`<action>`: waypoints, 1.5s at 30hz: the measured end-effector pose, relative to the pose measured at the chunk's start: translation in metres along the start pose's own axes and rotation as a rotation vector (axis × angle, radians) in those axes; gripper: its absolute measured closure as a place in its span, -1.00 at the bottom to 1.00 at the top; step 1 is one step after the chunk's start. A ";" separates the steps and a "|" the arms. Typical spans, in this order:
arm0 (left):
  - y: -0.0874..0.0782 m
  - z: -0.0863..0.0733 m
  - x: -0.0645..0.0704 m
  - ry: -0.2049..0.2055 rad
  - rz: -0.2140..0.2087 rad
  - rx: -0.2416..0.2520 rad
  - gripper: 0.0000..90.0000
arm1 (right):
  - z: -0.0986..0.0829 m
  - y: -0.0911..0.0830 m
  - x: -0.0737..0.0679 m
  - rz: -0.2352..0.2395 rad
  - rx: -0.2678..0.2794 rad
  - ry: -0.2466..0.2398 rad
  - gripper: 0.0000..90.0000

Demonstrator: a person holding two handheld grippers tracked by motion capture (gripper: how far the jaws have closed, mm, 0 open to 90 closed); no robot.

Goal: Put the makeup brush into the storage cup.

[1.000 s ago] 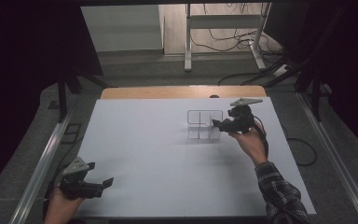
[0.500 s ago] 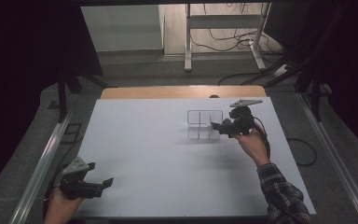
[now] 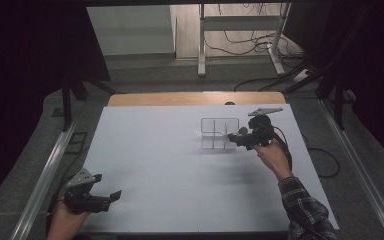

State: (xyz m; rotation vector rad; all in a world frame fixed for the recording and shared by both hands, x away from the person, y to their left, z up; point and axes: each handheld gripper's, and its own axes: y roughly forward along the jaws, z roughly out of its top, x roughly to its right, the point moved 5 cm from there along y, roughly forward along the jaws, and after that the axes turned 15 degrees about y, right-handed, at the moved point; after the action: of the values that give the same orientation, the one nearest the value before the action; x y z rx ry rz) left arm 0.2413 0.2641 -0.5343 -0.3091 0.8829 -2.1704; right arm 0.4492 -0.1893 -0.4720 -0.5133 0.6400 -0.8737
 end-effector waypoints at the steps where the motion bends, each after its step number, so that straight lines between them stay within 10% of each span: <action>1: 0.000 0.000 0.000 0.001 0.000 0.000 -0.91 | -0.001 -0.001 0.000 -0.003 0.001 -0.002 -1.00; 45: -0.001 0.001 0.001 0.017 0.008 0.009 -0.91 | -0.026 -0.029 -0.002 -0.042 0.003 0.001 -1.00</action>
State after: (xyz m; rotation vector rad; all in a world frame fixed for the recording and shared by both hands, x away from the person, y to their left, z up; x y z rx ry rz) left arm 0.2407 0.2635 -0.5330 -0.2831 0.8824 -2.1714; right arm 0.4148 -0.2072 -0.4707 -0.5253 0.6310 -0.9142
